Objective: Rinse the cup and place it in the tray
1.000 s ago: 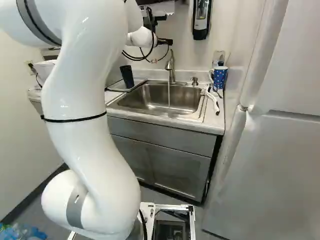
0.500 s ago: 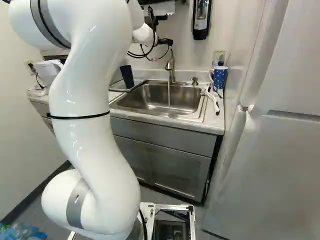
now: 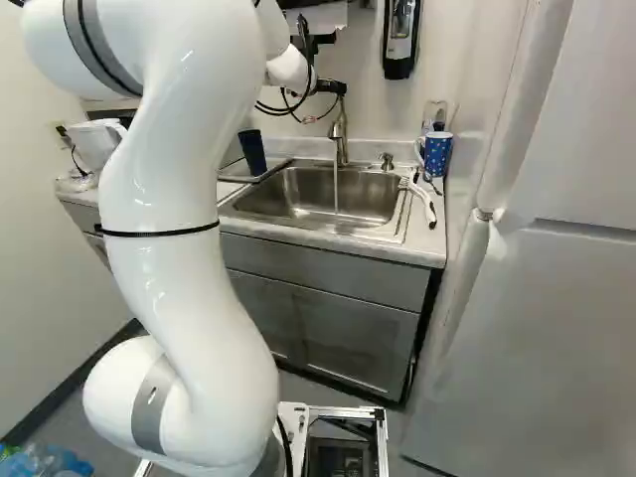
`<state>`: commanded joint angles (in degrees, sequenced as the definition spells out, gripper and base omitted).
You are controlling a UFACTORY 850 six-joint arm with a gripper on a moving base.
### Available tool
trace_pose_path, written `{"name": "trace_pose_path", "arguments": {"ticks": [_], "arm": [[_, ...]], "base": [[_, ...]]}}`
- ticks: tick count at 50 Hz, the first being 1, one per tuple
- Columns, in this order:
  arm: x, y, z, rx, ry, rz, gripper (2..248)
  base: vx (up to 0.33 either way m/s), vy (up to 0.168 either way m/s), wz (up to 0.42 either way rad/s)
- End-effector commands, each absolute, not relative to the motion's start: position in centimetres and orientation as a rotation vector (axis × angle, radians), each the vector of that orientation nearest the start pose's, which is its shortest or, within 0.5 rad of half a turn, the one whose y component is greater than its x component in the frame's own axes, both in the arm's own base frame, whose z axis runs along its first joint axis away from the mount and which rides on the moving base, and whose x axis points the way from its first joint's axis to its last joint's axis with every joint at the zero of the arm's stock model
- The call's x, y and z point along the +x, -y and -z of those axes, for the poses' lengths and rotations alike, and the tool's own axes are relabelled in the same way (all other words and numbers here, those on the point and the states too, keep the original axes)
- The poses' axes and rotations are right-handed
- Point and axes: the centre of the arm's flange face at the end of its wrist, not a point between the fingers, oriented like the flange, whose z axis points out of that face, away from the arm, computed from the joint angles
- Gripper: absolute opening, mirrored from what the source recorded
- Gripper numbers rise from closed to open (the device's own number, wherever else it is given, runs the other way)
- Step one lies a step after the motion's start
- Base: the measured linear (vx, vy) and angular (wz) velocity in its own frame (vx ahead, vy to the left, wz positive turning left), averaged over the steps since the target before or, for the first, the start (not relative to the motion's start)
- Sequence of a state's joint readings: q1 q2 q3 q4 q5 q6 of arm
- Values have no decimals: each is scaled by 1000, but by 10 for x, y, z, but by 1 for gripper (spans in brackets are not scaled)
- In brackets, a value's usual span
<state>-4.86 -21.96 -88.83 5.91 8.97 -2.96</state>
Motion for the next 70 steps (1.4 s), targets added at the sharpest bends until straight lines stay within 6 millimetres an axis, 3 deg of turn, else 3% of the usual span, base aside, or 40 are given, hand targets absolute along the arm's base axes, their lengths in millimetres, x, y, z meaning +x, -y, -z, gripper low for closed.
{"name": "trace_pose_path", "arguments": {"ticks": [19,52,70], "arm": [[676,59,-669,-2557,-183,1864,247],[643,56,-672,-2576,-184,1836,247],[620,75,-673,-2595,-229,1837,247]], "base": [[0,0,0],[0,0,0],[0,0,0]]}}
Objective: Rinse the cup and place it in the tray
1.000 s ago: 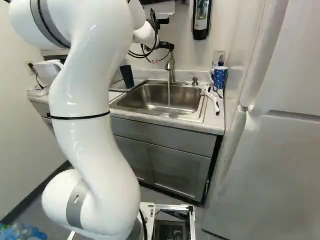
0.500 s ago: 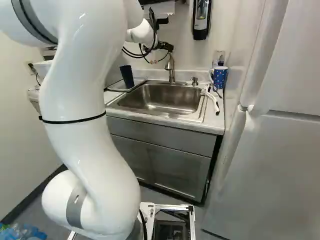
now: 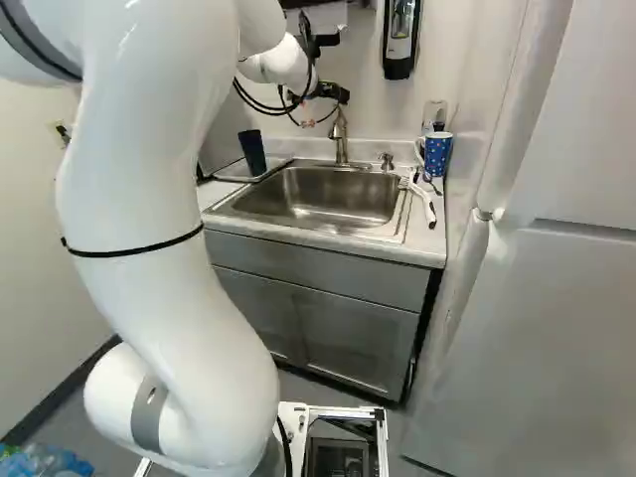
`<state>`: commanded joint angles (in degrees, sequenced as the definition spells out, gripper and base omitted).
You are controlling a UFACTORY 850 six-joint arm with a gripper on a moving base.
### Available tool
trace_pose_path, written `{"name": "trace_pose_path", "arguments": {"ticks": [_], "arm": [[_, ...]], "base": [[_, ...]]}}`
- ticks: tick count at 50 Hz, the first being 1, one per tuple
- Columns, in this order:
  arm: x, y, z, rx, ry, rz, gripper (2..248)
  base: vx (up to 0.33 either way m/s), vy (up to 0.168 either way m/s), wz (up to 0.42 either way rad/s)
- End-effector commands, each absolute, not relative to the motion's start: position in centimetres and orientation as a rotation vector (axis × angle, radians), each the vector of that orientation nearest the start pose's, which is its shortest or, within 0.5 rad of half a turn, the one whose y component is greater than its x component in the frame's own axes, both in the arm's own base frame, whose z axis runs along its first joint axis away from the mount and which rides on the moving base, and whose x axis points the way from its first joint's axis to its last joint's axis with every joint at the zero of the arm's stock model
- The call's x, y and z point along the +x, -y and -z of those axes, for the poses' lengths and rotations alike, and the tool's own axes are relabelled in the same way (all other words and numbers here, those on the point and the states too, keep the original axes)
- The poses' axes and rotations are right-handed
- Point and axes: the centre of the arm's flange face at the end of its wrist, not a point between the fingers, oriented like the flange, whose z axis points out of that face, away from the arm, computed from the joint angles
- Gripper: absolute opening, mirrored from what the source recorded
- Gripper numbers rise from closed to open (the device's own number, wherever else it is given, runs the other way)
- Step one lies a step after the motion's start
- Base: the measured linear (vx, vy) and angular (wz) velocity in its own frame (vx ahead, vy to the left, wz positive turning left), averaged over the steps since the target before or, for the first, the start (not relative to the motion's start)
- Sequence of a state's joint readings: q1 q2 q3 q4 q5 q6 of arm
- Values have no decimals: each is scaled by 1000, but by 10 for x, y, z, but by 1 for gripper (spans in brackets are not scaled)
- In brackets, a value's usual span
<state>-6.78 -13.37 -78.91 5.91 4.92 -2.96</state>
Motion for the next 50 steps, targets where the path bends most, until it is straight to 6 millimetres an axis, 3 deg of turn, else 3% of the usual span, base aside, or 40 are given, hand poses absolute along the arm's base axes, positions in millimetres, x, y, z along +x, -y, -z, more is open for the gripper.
{"name": "trace_pose_path", "arguments": {"ticks": [26,50], "arm": [[573,93,-672,-2658,-286,1768,247],[517,100,-659,-2791,-331,1525,247]], "base": [[0,0,0],[0,0,0]]}}
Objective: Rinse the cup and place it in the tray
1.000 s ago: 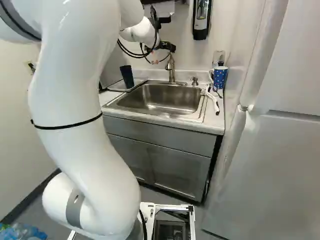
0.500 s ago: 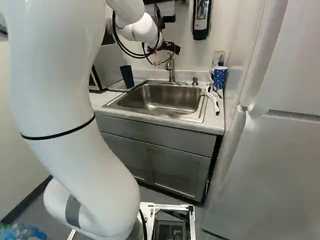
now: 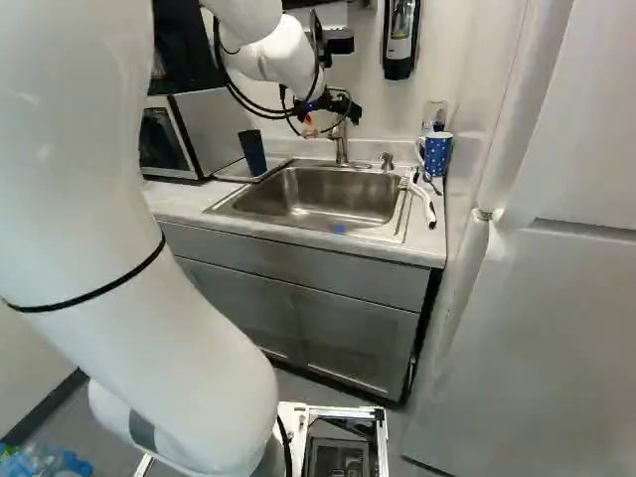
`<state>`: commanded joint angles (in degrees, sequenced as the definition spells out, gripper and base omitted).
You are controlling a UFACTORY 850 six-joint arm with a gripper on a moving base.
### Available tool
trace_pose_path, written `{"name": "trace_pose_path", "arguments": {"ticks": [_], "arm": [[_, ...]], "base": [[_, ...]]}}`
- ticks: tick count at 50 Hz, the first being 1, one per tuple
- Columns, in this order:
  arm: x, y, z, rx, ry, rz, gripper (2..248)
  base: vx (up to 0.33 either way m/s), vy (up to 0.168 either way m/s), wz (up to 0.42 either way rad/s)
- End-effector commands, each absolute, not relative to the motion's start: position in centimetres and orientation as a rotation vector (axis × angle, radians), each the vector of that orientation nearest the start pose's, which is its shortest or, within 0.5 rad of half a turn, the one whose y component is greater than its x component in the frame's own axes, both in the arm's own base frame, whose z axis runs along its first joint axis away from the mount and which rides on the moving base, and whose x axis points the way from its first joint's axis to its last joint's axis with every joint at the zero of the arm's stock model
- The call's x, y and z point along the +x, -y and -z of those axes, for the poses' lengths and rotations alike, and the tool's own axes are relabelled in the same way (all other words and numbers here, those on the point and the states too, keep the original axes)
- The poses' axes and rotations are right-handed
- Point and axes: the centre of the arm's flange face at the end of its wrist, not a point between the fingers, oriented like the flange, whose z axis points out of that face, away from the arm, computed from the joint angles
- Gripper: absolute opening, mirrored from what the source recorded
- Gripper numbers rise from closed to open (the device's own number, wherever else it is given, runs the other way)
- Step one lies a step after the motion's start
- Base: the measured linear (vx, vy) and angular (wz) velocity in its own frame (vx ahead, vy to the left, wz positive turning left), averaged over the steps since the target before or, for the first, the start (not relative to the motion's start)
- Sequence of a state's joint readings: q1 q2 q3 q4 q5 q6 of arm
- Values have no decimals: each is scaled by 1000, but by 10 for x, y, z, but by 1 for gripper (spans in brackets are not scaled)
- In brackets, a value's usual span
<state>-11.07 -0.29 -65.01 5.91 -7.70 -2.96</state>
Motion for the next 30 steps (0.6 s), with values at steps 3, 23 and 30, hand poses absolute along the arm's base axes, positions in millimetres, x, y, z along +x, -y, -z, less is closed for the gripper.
{"name": "trace_pose_path", "arguments": {"ticks": [3,23,30], "arm": [[510,100,-657,-2810,-336,1483,247],[459,99,-642,-2922,-365,1179,247],[448,97,-637,-2952,-366,1069,247]], "base": [[0,0,0],[0,0,0],[0,0,0]]}}
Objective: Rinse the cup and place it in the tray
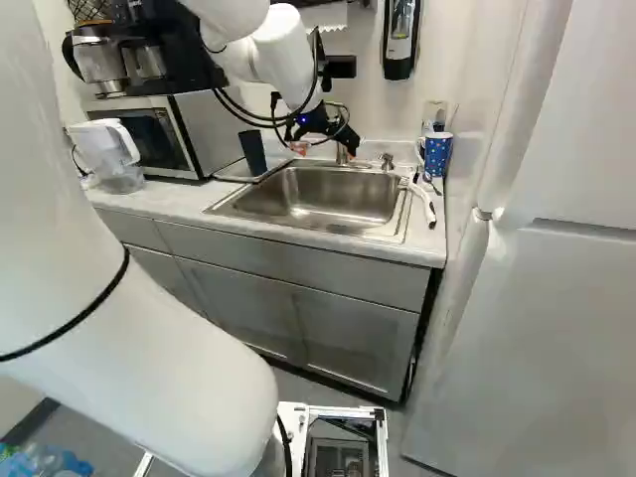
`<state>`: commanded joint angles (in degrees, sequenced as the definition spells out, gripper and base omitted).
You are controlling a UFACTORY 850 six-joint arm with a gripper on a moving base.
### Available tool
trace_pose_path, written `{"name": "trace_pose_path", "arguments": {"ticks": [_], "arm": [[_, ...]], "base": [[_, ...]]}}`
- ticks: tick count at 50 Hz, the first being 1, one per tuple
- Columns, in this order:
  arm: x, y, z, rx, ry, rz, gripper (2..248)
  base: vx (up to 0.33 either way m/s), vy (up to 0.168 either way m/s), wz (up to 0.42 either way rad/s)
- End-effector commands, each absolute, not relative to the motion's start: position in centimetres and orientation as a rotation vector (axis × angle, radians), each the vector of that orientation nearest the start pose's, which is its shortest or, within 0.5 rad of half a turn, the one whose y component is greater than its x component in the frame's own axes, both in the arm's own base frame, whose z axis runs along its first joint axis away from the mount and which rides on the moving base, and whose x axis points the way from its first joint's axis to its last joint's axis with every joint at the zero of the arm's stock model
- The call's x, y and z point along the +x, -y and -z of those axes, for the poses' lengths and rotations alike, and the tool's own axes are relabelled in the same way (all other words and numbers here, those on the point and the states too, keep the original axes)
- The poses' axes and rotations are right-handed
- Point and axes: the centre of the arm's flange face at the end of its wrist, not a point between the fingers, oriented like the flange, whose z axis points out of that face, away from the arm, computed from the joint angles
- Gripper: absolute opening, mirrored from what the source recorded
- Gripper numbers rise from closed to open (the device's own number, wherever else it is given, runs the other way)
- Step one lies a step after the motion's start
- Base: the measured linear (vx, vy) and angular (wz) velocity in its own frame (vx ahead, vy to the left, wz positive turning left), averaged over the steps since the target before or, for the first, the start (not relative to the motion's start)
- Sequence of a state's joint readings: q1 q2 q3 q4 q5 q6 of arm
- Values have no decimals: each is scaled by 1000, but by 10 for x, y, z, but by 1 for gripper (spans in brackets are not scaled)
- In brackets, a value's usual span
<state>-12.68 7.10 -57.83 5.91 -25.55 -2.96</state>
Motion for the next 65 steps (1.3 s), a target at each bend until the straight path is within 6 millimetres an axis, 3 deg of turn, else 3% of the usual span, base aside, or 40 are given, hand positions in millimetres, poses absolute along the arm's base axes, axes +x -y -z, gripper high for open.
{"name": "trace_pose_path", "arguments": {"ticks": [19,65], "arm": [[434,92,-627,-3011,-358,766,247],[434,92,-627,-3012,-358,763,247]], "base": [[0,0,0],[0,0,0]]}}
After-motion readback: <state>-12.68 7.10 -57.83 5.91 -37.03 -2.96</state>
